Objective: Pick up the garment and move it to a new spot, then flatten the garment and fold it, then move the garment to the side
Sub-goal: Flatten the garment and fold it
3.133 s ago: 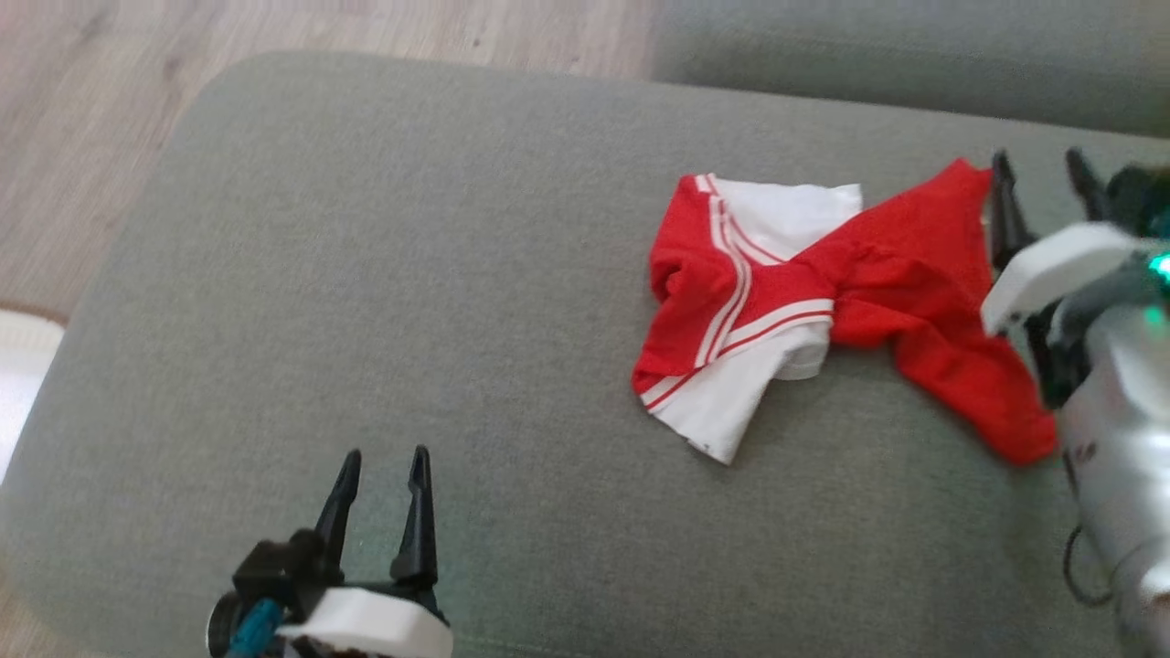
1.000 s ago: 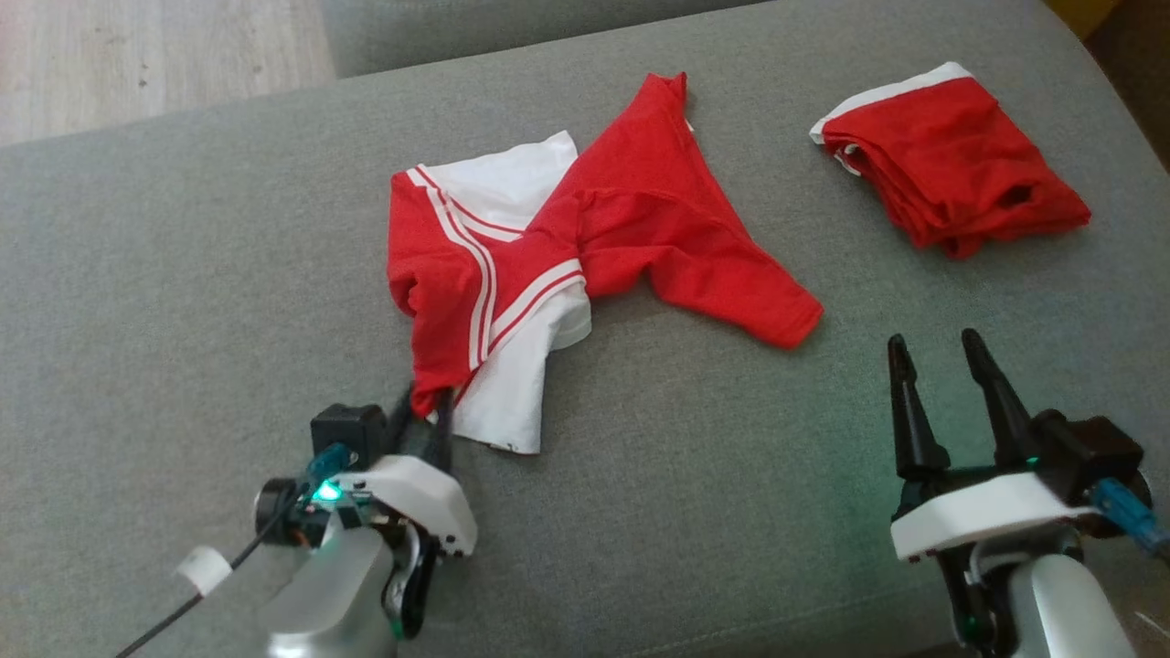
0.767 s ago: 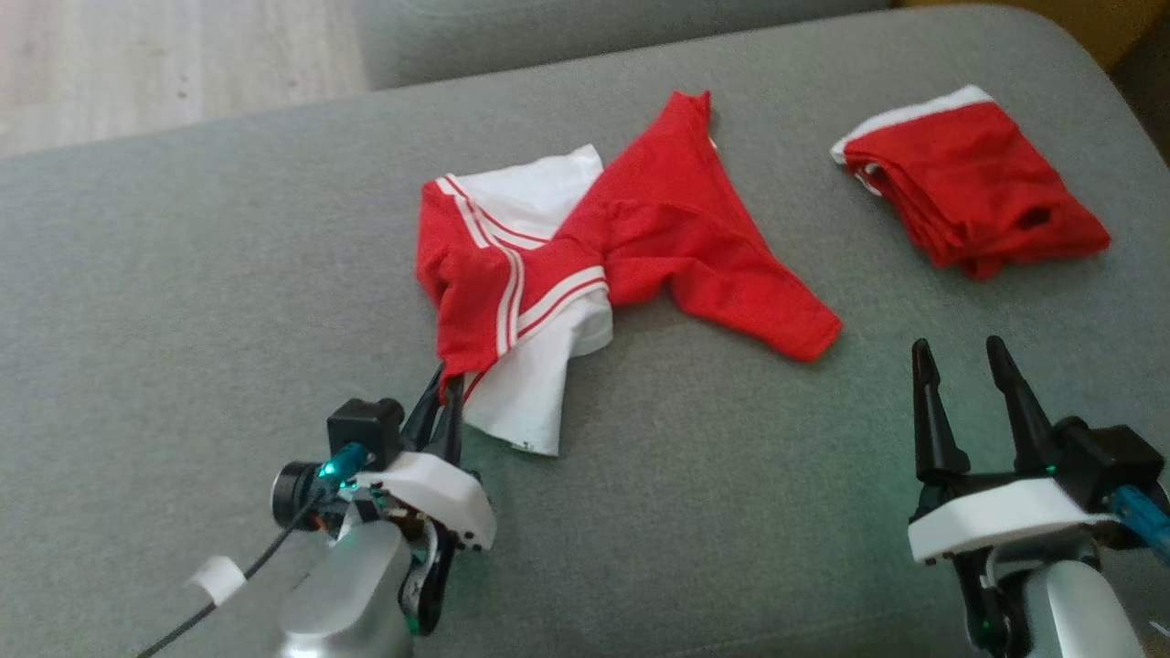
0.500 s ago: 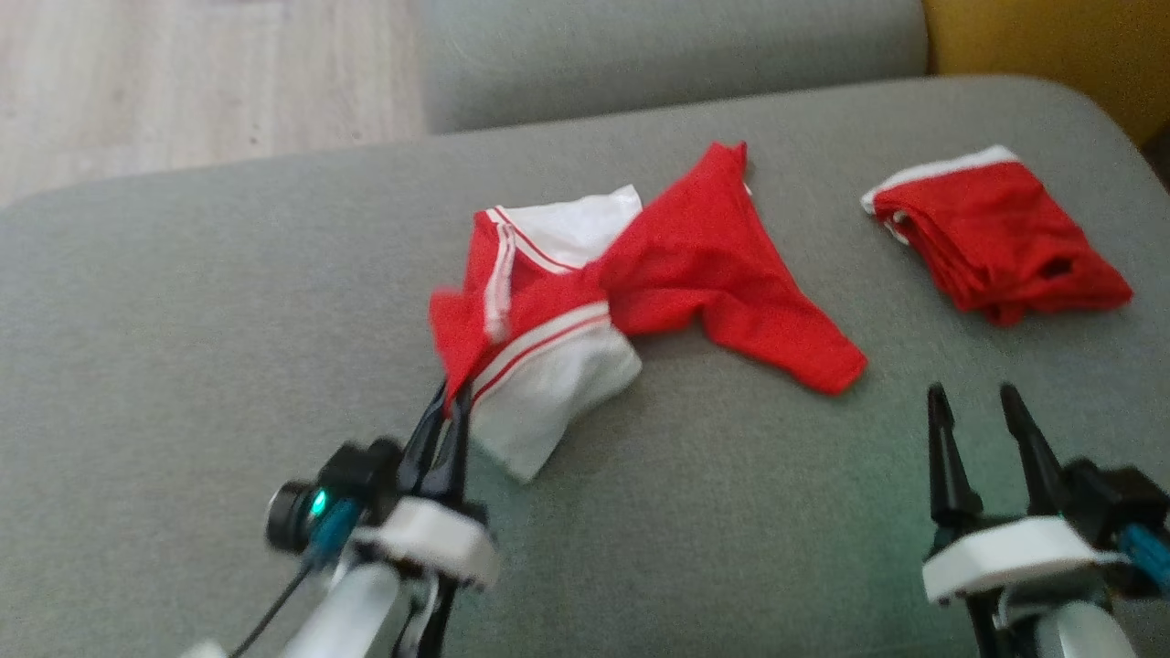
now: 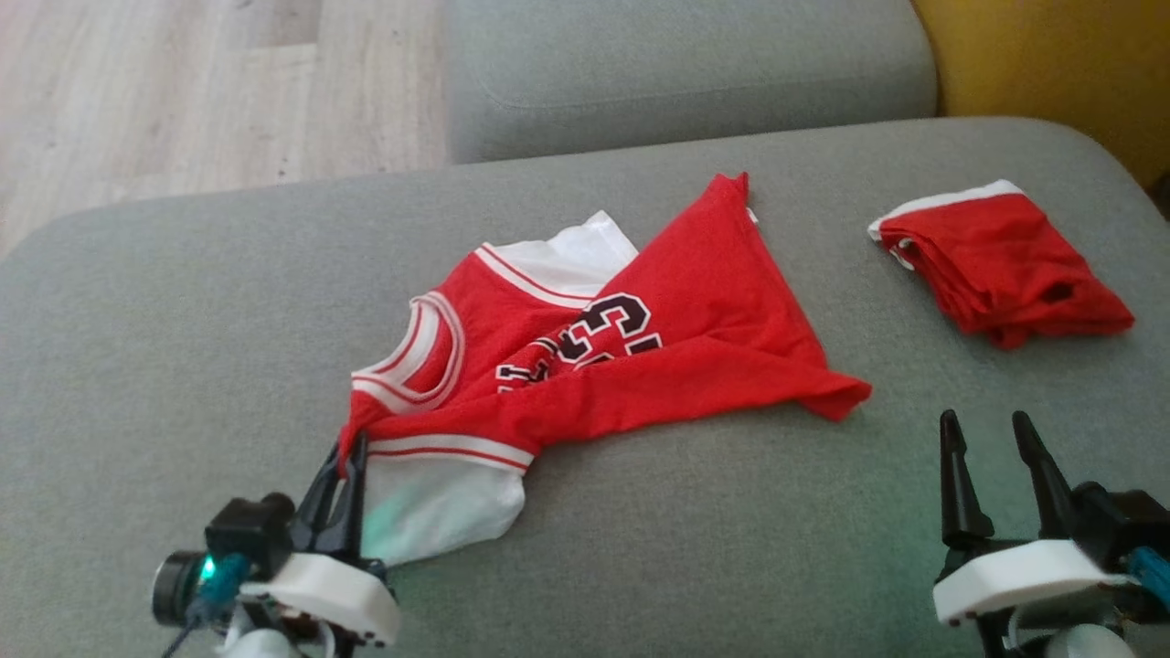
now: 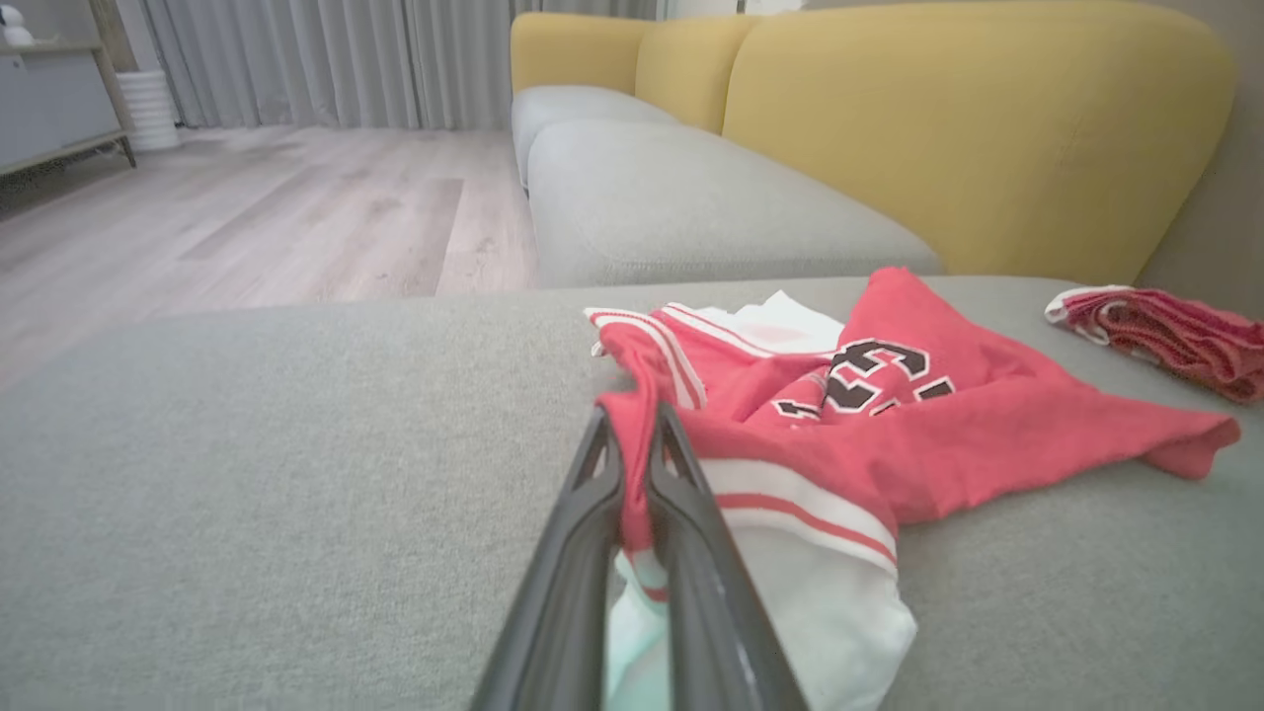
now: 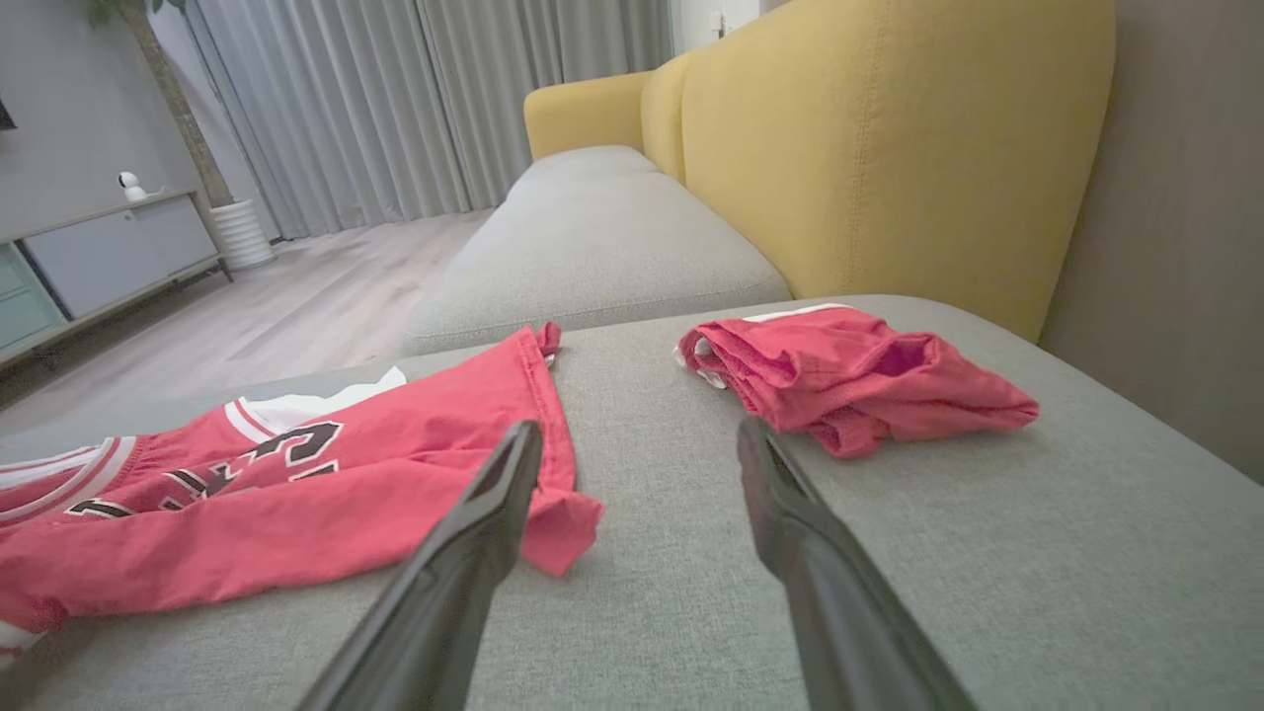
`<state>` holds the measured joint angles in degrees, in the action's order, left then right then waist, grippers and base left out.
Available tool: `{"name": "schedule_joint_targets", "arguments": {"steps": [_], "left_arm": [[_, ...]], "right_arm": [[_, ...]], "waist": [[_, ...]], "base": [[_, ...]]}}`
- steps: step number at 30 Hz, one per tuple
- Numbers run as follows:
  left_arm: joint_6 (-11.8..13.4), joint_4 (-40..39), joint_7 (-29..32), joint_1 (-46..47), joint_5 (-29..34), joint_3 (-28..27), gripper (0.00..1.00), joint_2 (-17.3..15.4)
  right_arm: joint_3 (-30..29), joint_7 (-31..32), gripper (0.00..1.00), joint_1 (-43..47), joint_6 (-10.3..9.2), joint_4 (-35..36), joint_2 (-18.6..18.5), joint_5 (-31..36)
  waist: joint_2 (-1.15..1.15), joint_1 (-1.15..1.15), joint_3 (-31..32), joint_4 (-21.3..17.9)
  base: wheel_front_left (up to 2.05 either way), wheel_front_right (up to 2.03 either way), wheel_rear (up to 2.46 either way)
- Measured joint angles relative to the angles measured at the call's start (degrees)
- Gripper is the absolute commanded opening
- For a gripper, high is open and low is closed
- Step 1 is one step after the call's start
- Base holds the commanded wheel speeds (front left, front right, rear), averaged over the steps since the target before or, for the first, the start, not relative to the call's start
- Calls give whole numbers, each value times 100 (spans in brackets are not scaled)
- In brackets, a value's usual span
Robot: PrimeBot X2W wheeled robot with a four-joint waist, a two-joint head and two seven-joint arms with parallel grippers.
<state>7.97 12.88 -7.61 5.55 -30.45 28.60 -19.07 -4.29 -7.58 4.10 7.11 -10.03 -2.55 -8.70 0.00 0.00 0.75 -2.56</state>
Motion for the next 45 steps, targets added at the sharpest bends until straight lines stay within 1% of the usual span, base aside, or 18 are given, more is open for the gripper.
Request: {"name": "schedule_joint_targets", "arguments": {"steps": [3,7,10,11,12,13,14,15,19,24,28,32,33,39,45], "left_arm": [[-92,422,4,124,-167,-171,0,-2],[-153,1158,-2,664,-265,-356,0,-52],[-311,1635,-32,1068,-376,-443,0,-8],[-350,1795,-54,1165,-404,-455,5,9],[-393,1964,-57,1251,-404,-456,31,26],[-414,2126,-86,1321,-415,-459,73,54],[-454,2265,-114,1370,-460,-469,96,91],[-500,2409,-138,1417,-502,-469,100,138],[-604,2782,-298,1529,-521,-463,100,290],[-652,2771,-579,1533,-520,-501,100,427],[-637,2316,-667,1353,-439,-615,100,549],[-510,1693,-668,712,-233,-666,100,561],[-510,1693,-668,712,-233,-666,100,561],[-354,988,-668,-294,-76,-672,100,608],[-237,580,-668,-698,-76,-643,100,737]], "right_arm": [[-18,1,100,-9,0,18,1,62],[-31,10,100,-169,0,80,1,123],[-36,11,100,-380,0,121,1,140],[-40,11,100,-419,0,126,1,163],[-42,10,100,-448,0,125,1,166],[-44,10,100,-468,0,124,1,166],[-44,10,100,-475,0,124,1,166],[-45,10,100,-475,0,116,1,166],[-81,0,100,-475,0,93,1,171],[-119,-9,100,-471,0,66,1,171],[-136,-54,100,-457,0,48,1,169],[-129,-70,100,-394,0,30,1,144],[-129,-70,100,-394,0,30,1,144],[10,-100,100,-90,0,-36,1,80],[204,-153,100,44,0,-166,2,-22]], "waist": [[0,0,-125,-79],[0,2,-366,-190],[0,1,-549,-268],[0,2,-602,-288],[0,2,-651,-305],[0,2,-693,-318],[0,2,-724,-326],[0,2,-744,-327],[0,1,-724,-252],[0,1,-599,-90],[0,0,-451,71],[0,0,-275,241],[0,0,-275,241],[0,-1,20,468],[0,-1,278,624]], "base": [[0,0,0],[0,0,0],[0,0,0],[0,0,0],[0,0,0],[0,0,0],[0,0,0],[0,0,0],[0,0,0],[0,0,0],[0,0,0],[0,0,0],[0,0,0],[0,0,0],[0,0,0]]}}
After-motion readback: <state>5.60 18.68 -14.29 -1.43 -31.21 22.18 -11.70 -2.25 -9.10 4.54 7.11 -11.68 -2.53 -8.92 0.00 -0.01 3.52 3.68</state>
